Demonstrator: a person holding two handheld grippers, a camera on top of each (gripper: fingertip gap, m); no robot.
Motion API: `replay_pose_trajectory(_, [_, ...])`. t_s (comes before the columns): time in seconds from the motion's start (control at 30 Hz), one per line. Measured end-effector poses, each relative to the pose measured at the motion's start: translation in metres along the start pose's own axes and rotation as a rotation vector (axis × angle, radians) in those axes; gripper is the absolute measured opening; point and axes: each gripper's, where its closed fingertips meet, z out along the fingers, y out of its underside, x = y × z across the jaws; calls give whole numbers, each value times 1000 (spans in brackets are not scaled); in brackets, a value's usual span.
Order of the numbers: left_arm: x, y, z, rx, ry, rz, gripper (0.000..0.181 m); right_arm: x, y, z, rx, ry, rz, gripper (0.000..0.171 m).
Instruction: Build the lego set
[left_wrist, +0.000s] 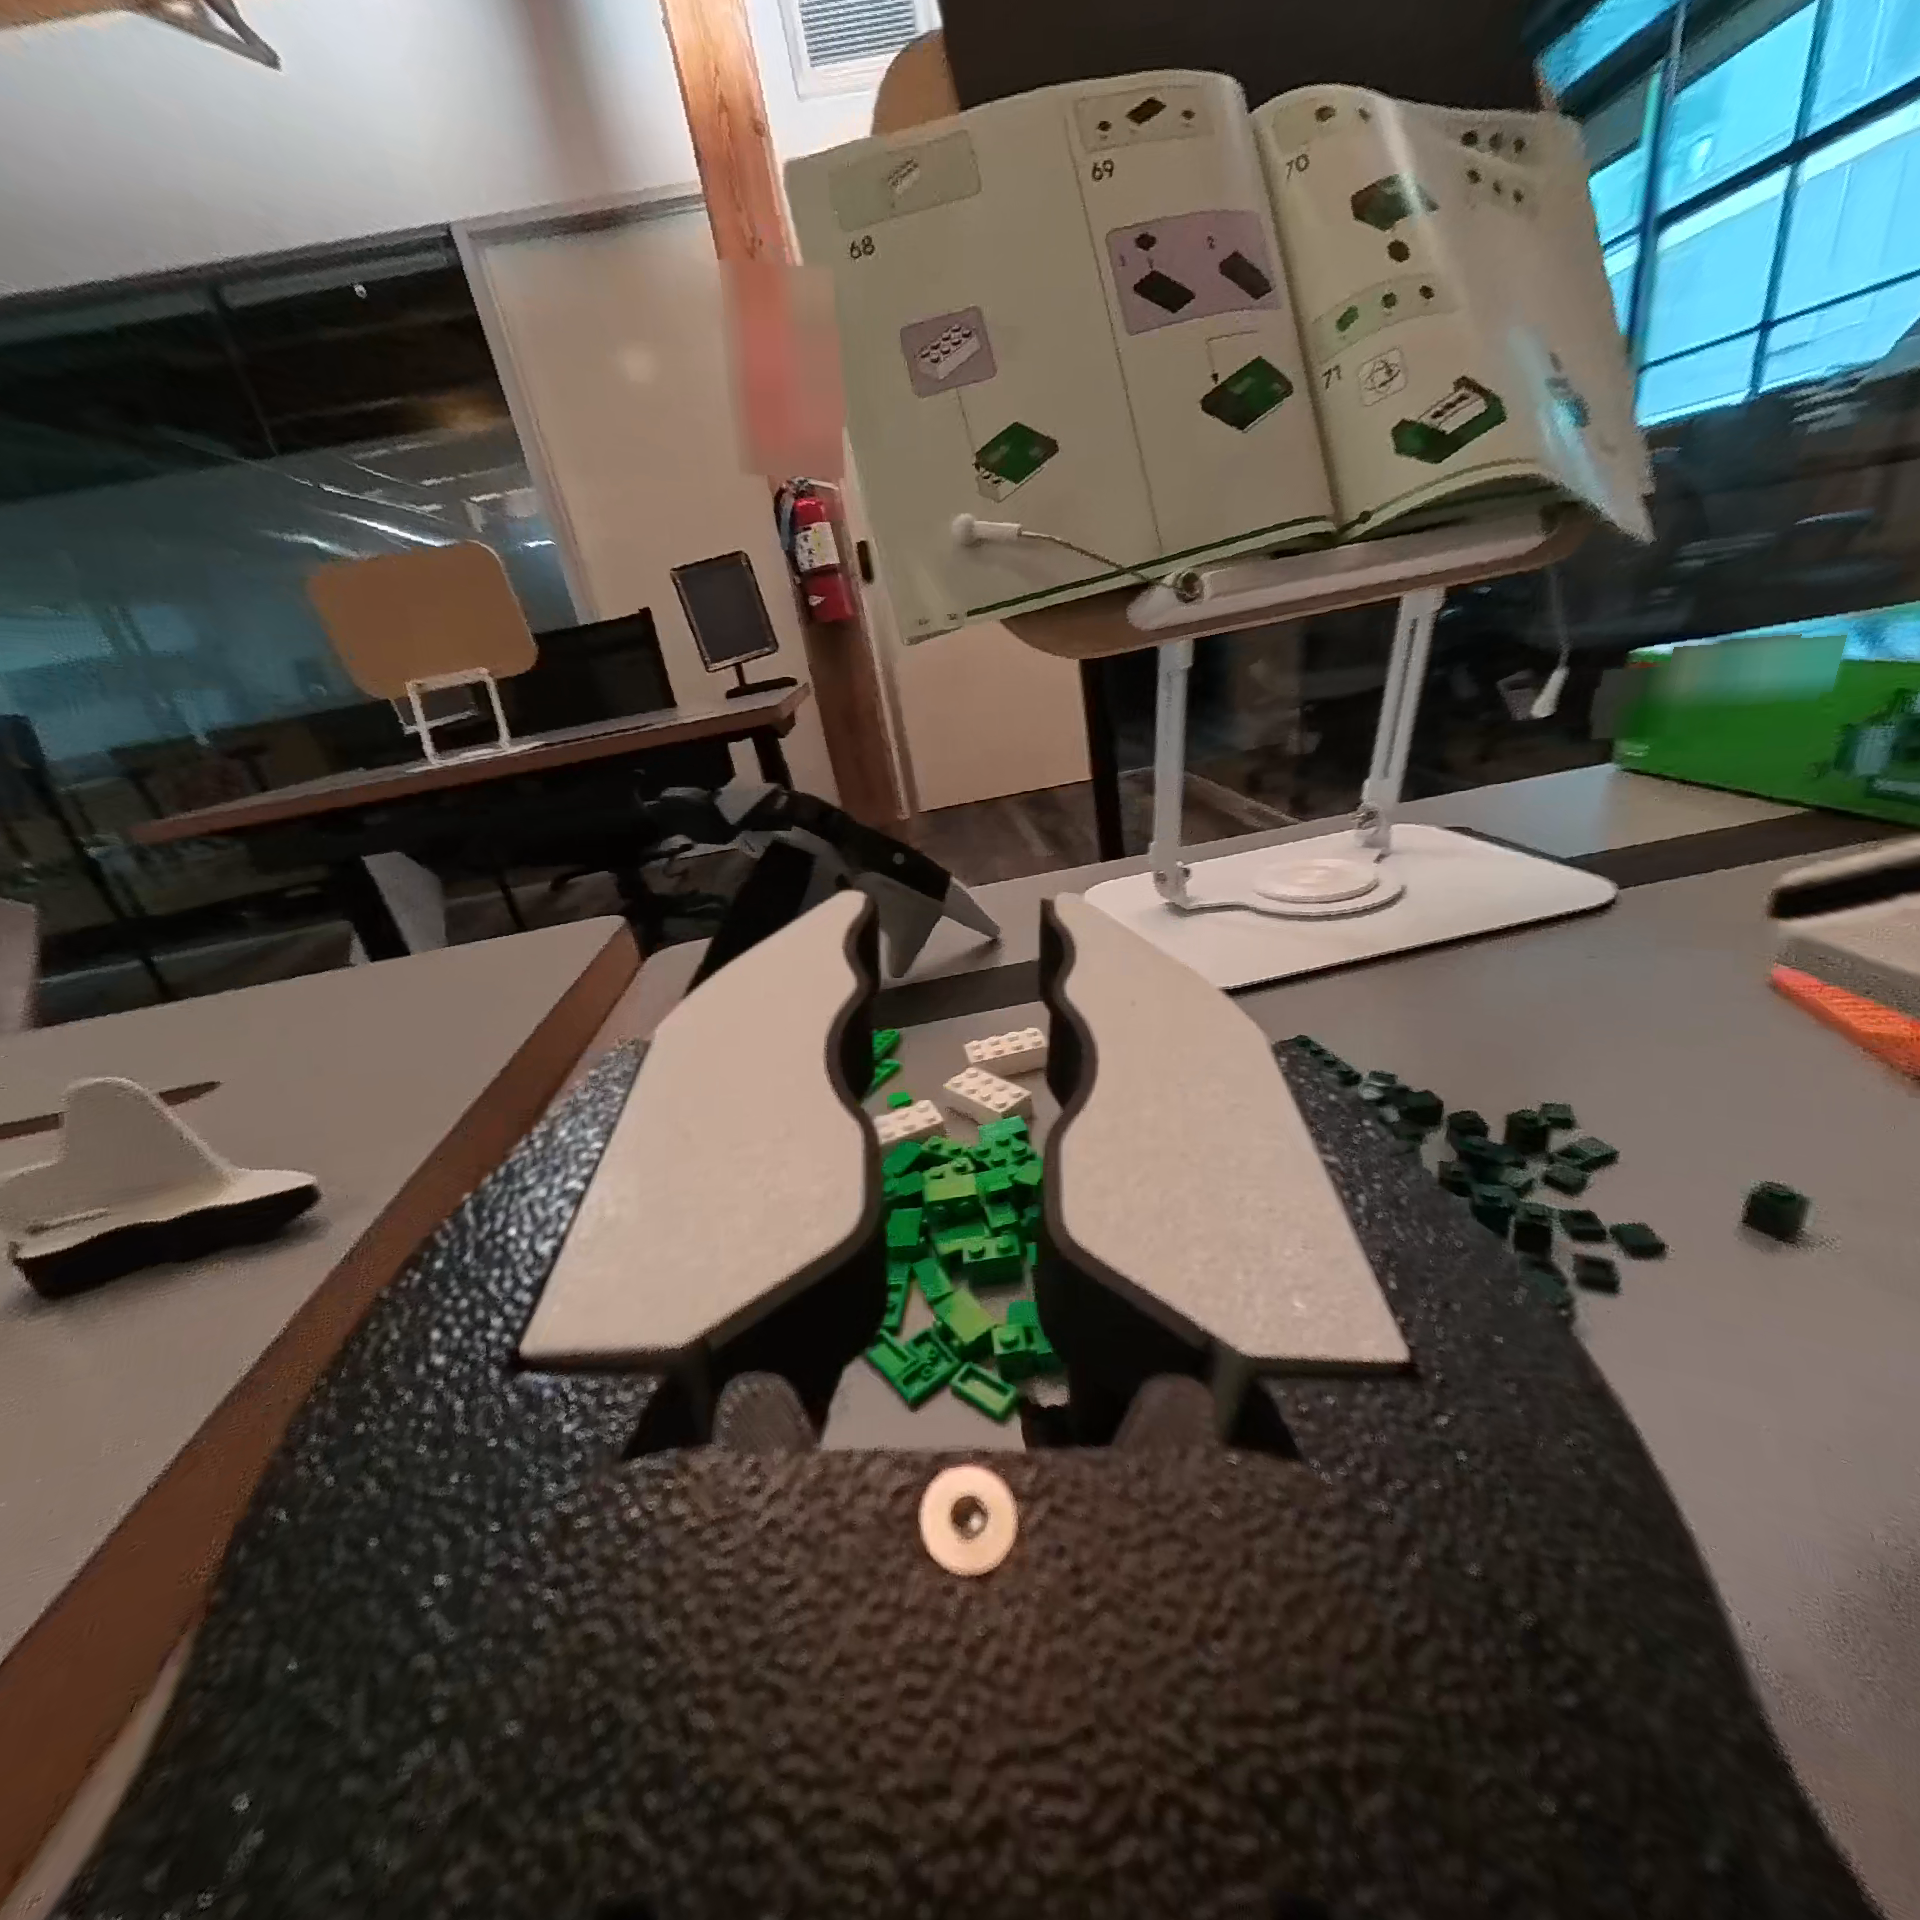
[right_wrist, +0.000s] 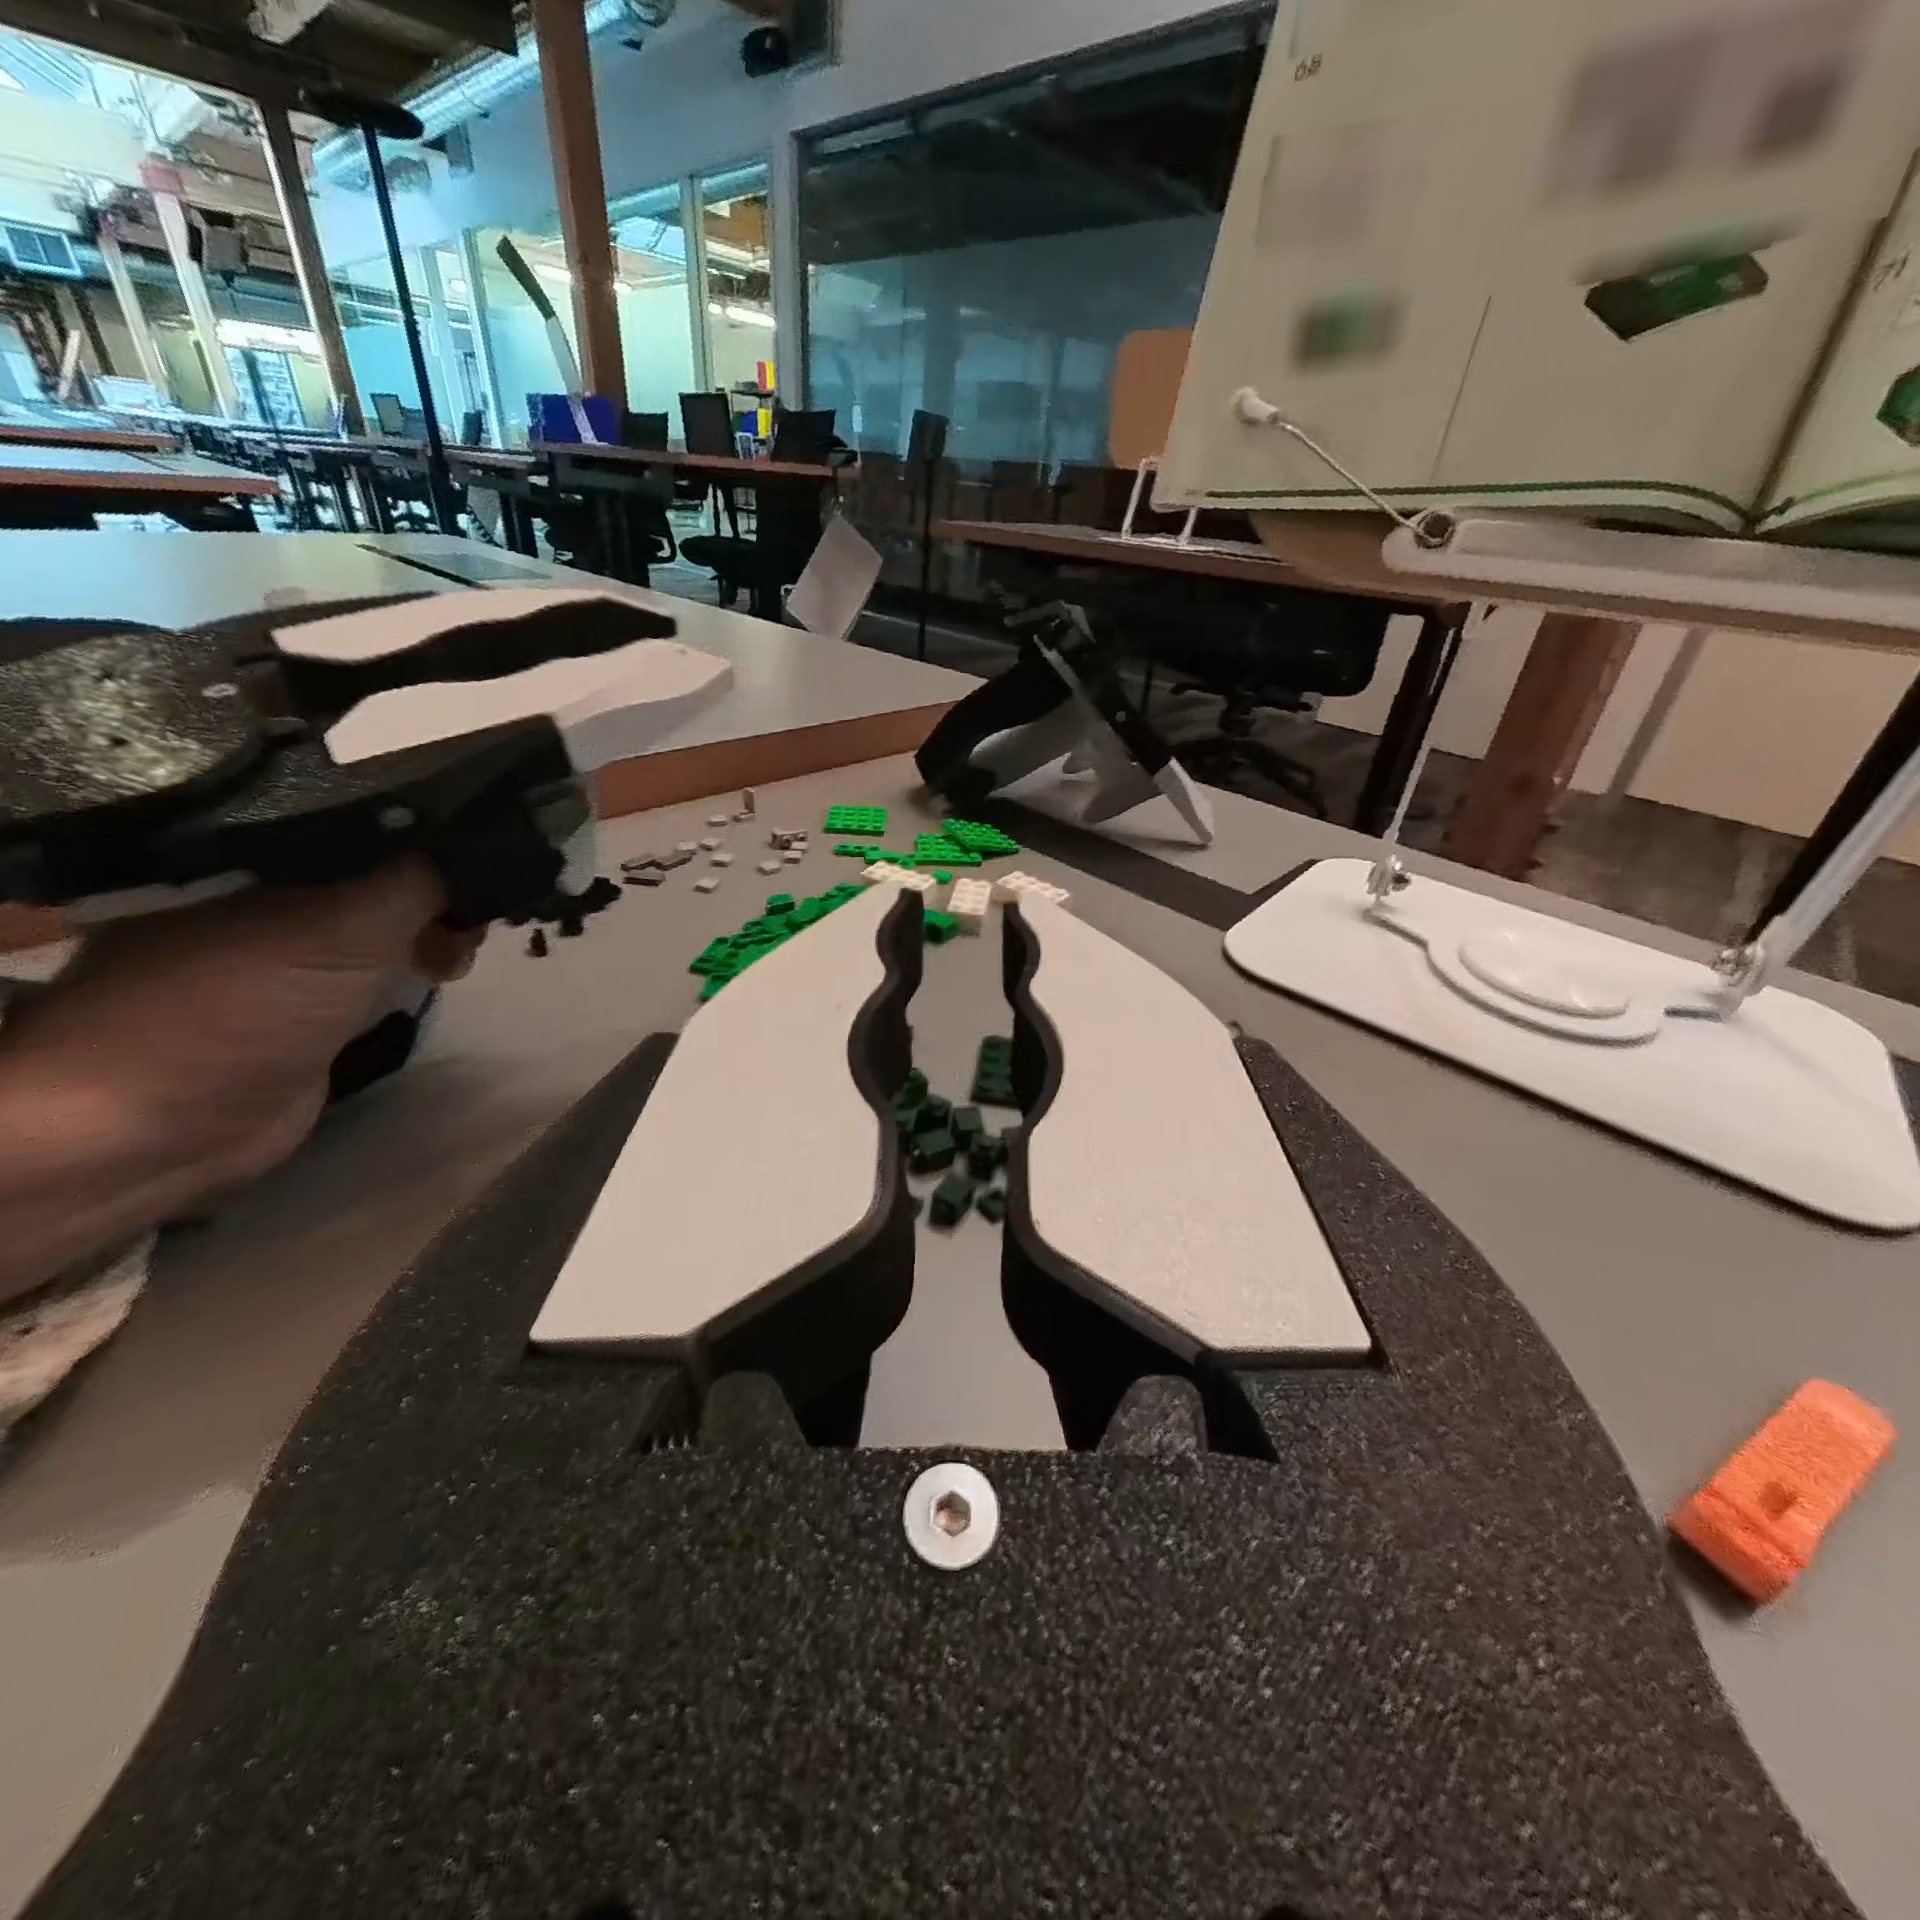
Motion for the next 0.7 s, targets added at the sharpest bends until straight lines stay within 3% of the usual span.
replay_pose_trajectory(0.23, [6, 0, 0, 19, 49, -14, 22, 4, -5, 12, 74, -95, -96, 12])
replay_pose_trajectory(0.47, [12, 1, 0, 21, 90, -23, 14, 32, 0, 18, 54, -41, -212, 9])
replay_pose_trajectory(0.7, [18, 4, 1, 7, 130, -77, 11, 35, -1, 17, 59, -41, -186, 9])
